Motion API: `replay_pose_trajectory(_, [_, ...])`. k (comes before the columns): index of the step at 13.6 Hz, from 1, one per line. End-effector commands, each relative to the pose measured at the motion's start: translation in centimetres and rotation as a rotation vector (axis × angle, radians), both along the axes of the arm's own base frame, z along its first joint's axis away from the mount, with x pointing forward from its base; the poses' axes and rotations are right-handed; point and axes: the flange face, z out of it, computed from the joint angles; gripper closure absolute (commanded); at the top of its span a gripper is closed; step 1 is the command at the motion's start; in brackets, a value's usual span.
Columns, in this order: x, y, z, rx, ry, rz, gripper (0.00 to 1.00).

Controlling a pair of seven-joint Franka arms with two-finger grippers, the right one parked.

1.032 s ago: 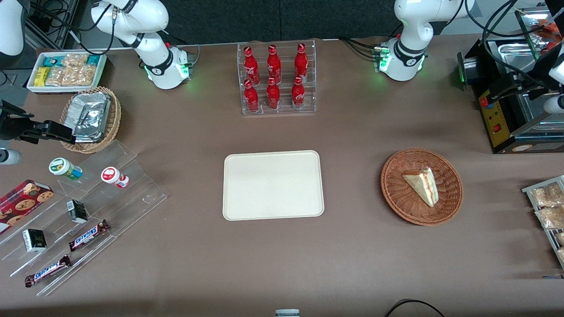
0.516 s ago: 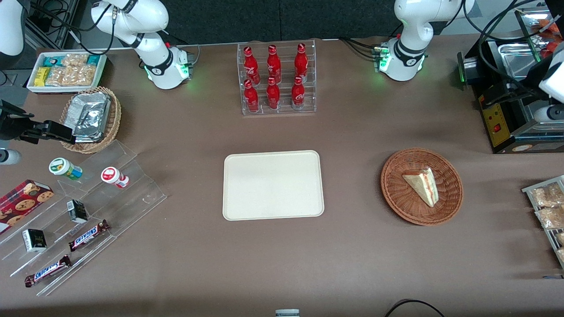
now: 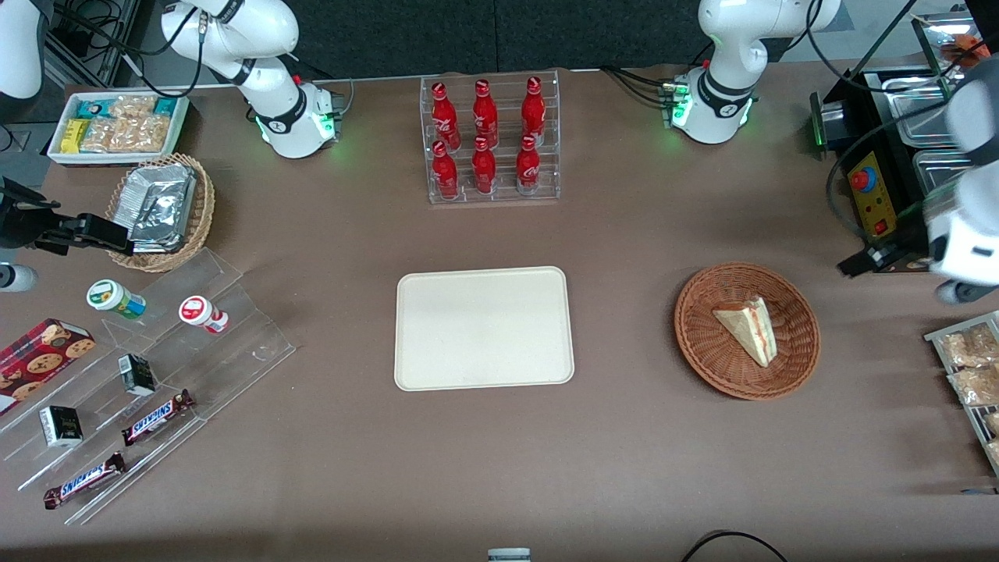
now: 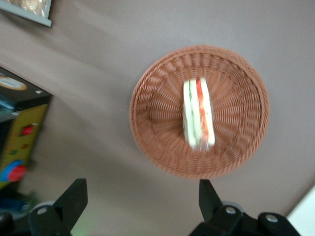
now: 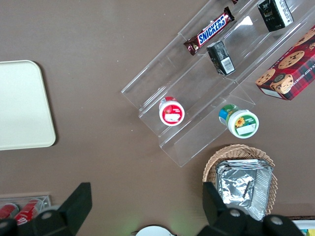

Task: Place sandwich from basket to tray
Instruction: 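Lower the open left gripper around the wrapped sandwich and close it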

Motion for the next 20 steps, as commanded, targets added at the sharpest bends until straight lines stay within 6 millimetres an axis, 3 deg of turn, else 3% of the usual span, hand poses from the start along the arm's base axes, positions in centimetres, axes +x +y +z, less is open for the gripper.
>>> replay_pose_trajectory(1, [-0.3,-0.5,-4.9,0.010,-0.048,0.134,0.00])
replay_pose_trajectory(4, [1.1,-2.1,-9.9,0.018,-0.058,0.189,0.00])
replay_pose_trajectory(5, [1.5,-2.4,-10.9,0.009,-0.070,0.194,0.00])
replay_pose_trajectory(10, [2.0,-7.7,-14.5,0.005,-0.060,0.157,0.00])
replay_pose_trajectory(13, [1.5,-7.6,-16.0,0.004,-0.077,0.156,0.00])
replay_pose_trajectory(19, [0.5,-7.3,-21.5,0.008,-0.085,0.160,0.00])
replay_pose_trajectory(20, [0.4,-7.3,-21.8,0.008,-0.084,0.157,0.05])
